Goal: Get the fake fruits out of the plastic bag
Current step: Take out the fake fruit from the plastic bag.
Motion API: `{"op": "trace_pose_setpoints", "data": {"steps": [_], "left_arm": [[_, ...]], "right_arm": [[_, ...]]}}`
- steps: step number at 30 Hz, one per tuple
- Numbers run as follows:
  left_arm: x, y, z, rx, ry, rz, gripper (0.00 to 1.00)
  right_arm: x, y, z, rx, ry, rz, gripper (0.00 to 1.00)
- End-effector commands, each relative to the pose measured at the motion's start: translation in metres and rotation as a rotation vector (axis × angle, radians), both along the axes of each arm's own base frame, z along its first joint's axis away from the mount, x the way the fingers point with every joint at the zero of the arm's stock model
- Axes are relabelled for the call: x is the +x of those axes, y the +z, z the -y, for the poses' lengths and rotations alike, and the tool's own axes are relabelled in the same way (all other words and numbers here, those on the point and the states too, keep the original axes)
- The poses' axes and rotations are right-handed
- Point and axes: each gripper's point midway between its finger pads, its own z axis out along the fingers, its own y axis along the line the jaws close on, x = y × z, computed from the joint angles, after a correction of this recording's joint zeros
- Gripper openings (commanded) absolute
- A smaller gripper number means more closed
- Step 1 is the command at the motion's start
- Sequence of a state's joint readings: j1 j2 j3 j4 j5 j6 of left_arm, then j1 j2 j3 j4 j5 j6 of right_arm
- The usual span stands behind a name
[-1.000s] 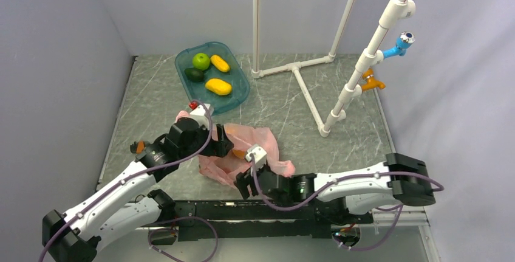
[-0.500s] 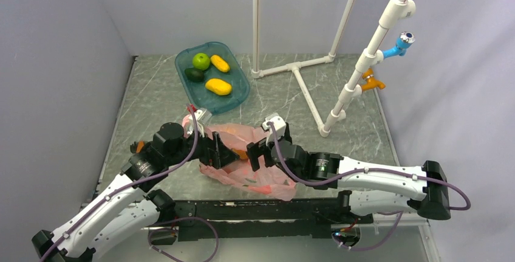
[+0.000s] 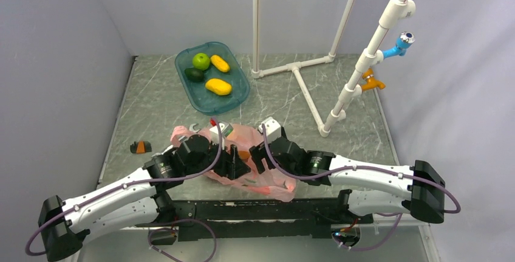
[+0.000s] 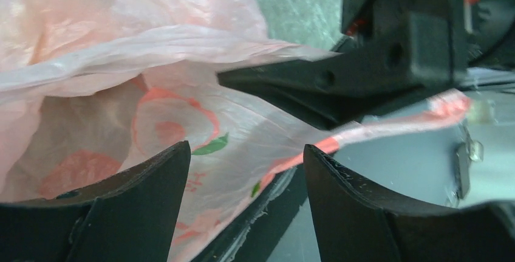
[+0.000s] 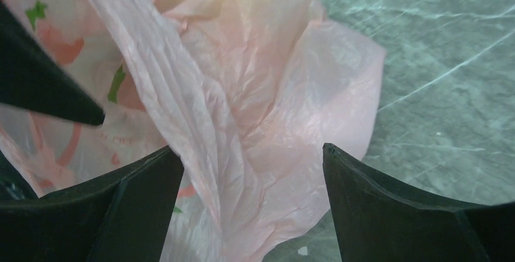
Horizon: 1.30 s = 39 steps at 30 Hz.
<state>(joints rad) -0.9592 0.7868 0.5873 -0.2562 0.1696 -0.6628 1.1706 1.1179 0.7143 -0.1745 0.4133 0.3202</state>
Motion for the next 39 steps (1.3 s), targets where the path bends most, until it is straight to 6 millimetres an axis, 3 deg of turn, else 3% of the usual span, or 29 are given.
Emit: {"op": "trace_pose_setpoints", "data": {"steps": [1,4,6,7,8,10,11,15,20,26,28,33,39], "left_arm": [[0.020,0.012,0.001,-0.075,0.128,0.077,0.76],[0.017,0.013,-0.002,-0.108,0.128,0.096,0.82],[0.017,0.005,-0.004,-0.085,0.135,0.084,0.83],[0.017,0.001,-0.004,-0.073,0.134,0.077,0.83],[0.018,-0.002,-0.003,-0.064,0.135,0.069,0.81],[0.019,-0.005,0.001,-0.074,0.135,0.066,0.72],[0.019,-0.005,0.003,-0.086,0.135,0.070,0.68],[0.022,-0.006,0.009,-0.090,0.125,0.084,0.61],[0.039,-0.019,0.005,-0.007,0.207,0.126,0.48],[0.075,-0.035,-0.013,0.115,0.404,0.188,0.47],[0.086,-0.039,-0.018,0.148,0.473,0.192,0.49],[0.100,-0.037,-0.002,0.146,0.466,0.211,0.76],[0.113,-0.057,0.003,0.252,0.507,0.188,0.87]], "right_arm": [[-0.010,0.003,-0.013,0.091,0.070,-0.003,0.89],[-0.007,-0.001,-0.004,0.093,0.031,0.002,0.94],[-0.001,-0.007,0.002,0.058,-0.017,0.001,0.87],[0.001,-0.009,0.002,0.045,-0.027,-0.002,0.77],[0.001,-0.009,0.001,0.044,-0.030,-0.005,0.59],[0.000,-0.003,-0.006,0.075,-0.023,-0.016,0.05],[-0.001,0.002,-0.010,0.092,-0.012,-0.023,0.00],[-0.007,0.029,-0.019,0.195,-0.012,-0.039,0.00],[-0.013,0.058,-0.027,0.277,0.008,-0.057,0.00],[-0.013,0.063,-0.030,0.288,0.016,-0.059,0.00],[-0.015,0.063,-0.031,0.292,0.027,-0.063,0.00],[-0.017,0.061,-0.031,0.298,0.033,-0.071,0.00],[-0.023,0.060,-0.030,0.309,0.050,-0.082,0.00]]}}
